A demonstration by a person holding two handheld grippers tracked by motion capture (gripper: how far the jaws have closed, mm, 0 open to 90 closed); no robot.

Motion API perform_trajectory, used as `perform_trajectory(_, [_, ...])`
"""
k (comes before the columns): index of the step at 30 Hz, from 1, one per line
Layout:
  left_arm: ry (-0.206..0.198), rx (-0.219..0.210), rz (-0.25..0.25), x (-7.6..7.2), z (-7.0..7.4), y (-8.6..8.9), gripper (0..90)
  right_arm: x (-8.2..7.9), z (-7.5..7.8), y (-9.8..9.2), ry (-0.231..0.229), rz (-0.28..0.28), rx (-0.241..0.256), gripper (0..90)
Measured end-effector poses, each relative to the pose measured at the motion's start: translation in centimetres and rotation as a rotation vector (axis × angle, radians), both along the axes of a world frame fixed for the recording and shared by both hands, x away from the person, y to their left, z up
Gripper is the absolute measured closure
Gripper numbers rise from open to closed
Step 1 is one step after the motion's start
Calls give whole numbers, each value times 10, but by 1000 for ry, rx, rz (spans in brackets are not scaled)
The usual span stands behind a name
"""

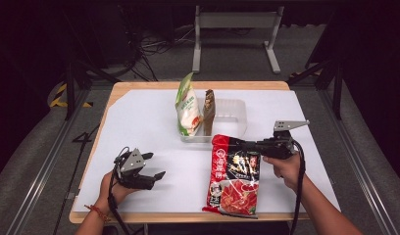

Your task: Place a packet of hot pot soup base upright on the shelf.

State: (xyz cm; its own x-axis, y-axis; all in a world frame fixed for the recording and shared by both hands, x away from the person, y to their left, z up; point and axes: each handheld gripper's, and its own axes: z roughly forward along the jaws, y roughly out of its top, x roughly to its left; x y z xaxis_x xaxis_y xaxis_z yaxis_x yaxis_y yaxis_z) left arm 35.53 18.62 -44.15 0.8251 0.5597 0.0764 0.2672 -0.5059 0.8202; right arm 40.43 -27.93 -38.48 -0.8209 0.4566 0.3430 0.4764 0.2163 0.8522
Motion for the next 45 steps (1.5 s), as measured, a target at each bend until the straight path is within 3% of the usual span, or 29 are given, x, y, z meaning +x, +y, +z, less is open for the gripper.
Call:
perform_trajectory(8, [-6,-5,8,-3,1,2,216,-13,31,4,-80,12,45,891])
perform_trajectory(20, [-6,-4,10,-2,2,0,217,-24,55,6,-155,-8,74,893])
perform_trajectory(29, [-24,5,10,-6,5,-3,217,-31,68,13,-202,-12,66,894])
perform_trajectory(38, [-24,7,20,-7,4,0,217,-29,83,10,-244,-47,76,893])
perform_trajectory(45, [-22,7,22,-7,4,0,217,-26,100,1,-282,-119,96,894])
